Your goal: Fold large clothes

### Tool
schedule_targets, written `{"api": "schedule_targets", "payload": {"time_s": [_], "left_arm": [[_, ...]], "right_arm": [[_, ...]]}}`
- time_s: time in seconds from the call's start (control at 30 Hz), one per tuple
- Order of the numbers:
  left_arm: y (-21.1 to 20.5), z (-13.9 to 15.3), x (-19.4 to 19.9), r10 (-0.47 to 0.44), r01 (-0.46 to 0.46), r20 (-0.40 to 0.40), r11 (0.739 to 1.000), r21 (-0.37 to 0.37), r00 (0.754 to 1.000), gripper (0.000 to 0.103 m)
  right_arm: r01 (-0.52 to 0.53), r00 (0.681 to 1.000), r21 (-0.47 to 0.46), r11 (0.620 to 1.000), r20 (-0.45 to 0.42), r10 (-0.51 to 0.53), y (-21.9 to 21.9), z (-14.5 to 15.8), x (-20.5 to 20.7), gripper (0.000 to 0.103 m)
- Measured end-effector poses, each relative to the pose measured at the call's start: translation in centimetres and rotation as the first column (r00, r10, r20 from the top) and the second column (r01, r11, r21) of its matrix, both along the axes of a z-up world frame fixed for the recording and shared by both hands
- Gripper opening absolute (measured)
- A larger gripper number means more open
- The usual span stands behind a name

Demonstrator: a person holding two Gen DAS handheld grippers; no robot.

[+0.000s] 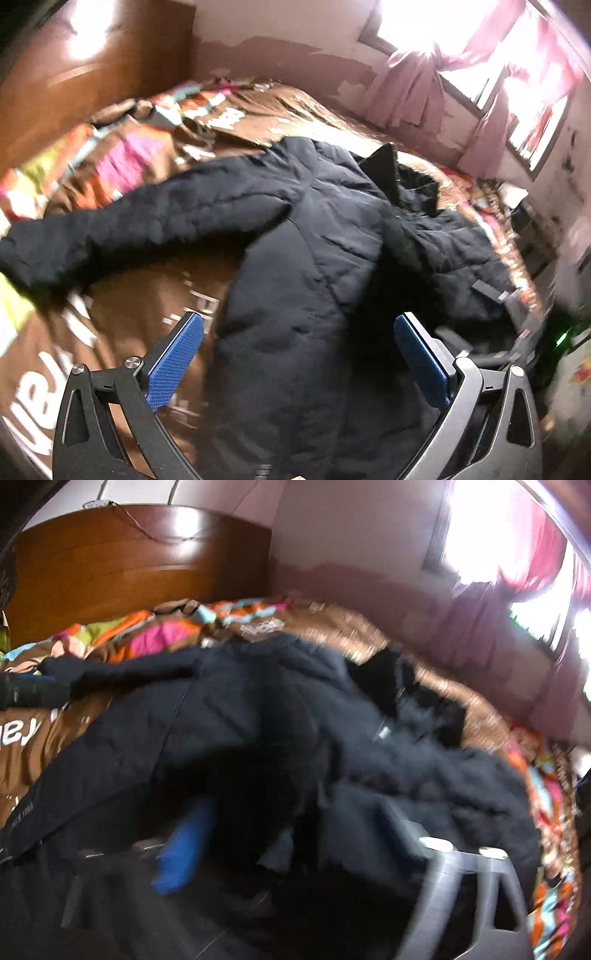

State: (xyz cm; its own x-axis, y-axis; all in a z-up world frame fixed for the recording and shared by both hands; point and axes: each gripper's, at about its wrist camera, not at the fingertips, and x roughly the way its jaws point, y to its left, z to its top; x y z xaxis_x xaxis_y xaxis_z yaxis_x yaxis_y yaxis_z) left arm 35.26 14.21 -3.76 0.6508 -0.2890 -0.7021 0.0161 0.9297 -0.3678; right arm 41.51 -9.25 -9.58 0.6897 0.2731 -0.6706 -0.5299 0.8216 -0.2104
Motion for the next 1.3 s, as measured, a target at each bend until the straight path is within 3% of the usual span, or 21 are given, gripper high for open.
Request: {"api": "schedule_targets", "payload": {"time_s": [0.1,0.3,0.4,0.53,0.63,0.67,0.73,0.87,0.97,1.1,1.2,1.3], "left_arm": [[-0.2,-0.5,0.6,-0.025,0.025,-0.005,0.993,-0.112,1.0,0.101],[-2.9,-2.9,2.8,-0.072,0.059,-0.096,0.99,-0.127,0.993,0.1],[-4.2,-3.4,3.2,-0.08,0.066,-0.097,0.989,-0.135,0.992,0.096],[-5.1,-3.4,4.5,-0.07,0.052,-0.113,0.987,-0.152,0.991,0.048],[-5.2,-3.3,5.2,0.022,-0.032,-0.121,0.996,-0.08,0.992,0.011],[-5.0,-3.0,5.2,0.044,-0.051,-0.106,0.996,-0.068,0.993,0.007],[-4.7,-2.1,5.0,0.051,-0.054,-0.055,0.997,-0.047,0.997,0.004],[-5.7,1.8,3.9,0.051,-0.068,0.126,0.988,0.137,0.991,0.003],[-6.2,2.7,3.4,0.042,-0.082,0.176,0.971,0.223,0.984,0.003],[-6.0,0.6,3.7,0.02,-0.059,0.131,0.952,0.299,0.991,0.003],[-5.9,-2.6,4.7,0.006,-0.02,0.045,0.953,0.303,0.999,0.003],[-4.8,-4.4,4.7,0.015,-0.022,0.031,0.965,0.261,0.999,0.003]], "right_arm": [[-0.001,1.0,-0.018,1.0,0.004,0.001,-1.6,-0.1,-1.1,0.094],[0.098,0.995,0.042,0.994,-0.016,-0.098,-8.4,0.7,-2.4,0.096],[0.152,0.988,0.067,0.986,-0.045,-0.149,-11.4,0.2,-2.6,0.096],[0.206,0.978,0.086,0.975,-0.048,-0.203,-13.9,-0.4,-3.2,0.096],[0.237,0.971,0.111,0.965,-0.05,-0.233,-15.1,-0.5,-3.4,0.096],[0.244,0.97,0.119,0.962,-0.046,-0.24,-15.4,-0.3,-3.4,0.096],[0.247,0.969,0.134,0.96,-0.032,-0.245,-15.4,0.2,-3.2,0.096],[0.245,0.968,0.167,0.955,0.005,-0.25,-14.7,2.0,-1.7,0.096],[0.231,0.971,0.208,0.951,0.01,-0.238,-13.2,3.2,0.2,0.096],[0.212,0.977,0.223,0.952,-0.068,-0.202,-9.8,2.7,4.1,0.096],[0.219,0.973,0.226,0.949,-0.122,-0.196,-8.0,1.1,6.2,0.096],[0.234,0.966,0.162,0.959,-0.153,-0.21,-6.4,-1.1,7.8,0.096]]}}
